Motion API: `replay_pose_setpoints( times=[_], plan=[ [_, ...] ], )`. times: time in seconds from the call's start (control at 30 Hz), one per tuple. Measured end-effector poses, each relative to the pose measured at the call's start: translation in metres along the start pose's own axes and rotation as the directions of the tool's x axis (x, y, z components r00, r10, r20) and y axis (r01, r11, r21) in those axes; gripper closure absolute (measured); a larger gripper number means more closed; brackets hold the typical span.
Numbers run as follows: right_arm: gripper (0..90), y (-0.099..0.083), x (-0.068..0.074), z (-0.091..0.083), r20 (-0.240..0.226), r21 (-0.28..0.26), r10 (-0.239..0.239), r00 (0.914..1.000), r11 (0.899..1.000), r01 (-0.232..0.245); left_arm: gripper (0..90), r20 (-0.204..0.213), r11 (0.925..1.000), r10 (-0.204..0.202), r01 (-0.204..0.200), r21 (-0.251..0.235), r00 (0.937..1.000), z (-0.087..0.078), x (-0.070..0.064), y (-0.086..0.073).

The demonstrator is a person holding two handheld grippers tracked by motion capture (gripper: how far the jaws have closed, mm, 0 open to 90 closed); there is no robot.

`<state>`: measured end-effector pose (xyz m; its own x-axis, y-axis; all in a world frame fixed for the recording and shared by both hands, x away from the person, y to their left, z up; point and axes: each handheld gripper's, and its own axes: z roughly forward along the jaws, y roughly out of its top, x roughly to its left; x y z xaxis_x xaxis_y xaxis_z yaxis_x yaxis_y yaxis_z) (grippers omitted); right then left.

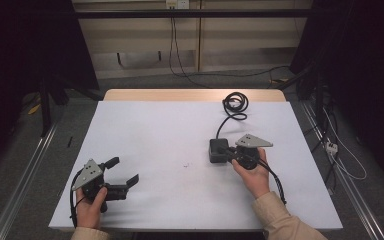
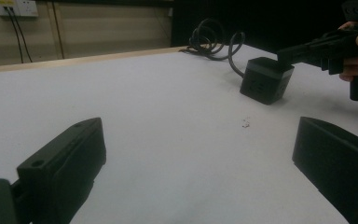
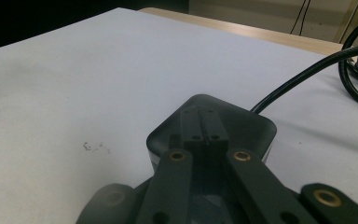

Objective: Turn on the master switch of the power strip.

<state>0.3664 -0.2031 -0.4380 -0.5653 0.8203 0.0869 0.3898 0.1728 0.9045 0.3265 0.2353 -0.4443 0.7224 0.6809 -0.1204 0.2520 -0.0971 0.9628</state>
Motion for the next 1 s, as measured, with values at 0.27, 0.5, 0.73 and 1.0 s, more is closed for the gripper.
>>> replay_pose_setpoints(
  times=[0.27,0.5,0.73,1.0],
  plan=[
    [90.0,0.0008,0.0007,0.0015,0.007,0.006,-0.001,1.0,1.0,0.001,2.4,-0.002,1.0,-0.002,0.002,0.0,1.0,0.0,-0.0005,0.0],
    [90.0,-0.0001,0.001,0.0022,0.01,-0.001,-0.008,0.9999,1.0,0.008,2.4,-0.005,1.0,-0.004,0.004,-0.002,1.0,-0.0008,0.0005,-0.0003],
    [90.0,-0.001,0.0005,0.002,0.006,-0.008,-0.002,1.0,1.0,0.002,2.4,-0.006,1.0,0.0,0.0,-0.003,1.0,-0.0016,0.0006,0.0003],
    [90.0,-0.0023,-0.001,0.0019,-0.003,-0.018,0.01,0.9999,1.0,-0.01,2.4,-0.006,1.0,-0.001,0.001,-0.004,1.0,-0.0026,0.0011,0.0002]
  ],
)
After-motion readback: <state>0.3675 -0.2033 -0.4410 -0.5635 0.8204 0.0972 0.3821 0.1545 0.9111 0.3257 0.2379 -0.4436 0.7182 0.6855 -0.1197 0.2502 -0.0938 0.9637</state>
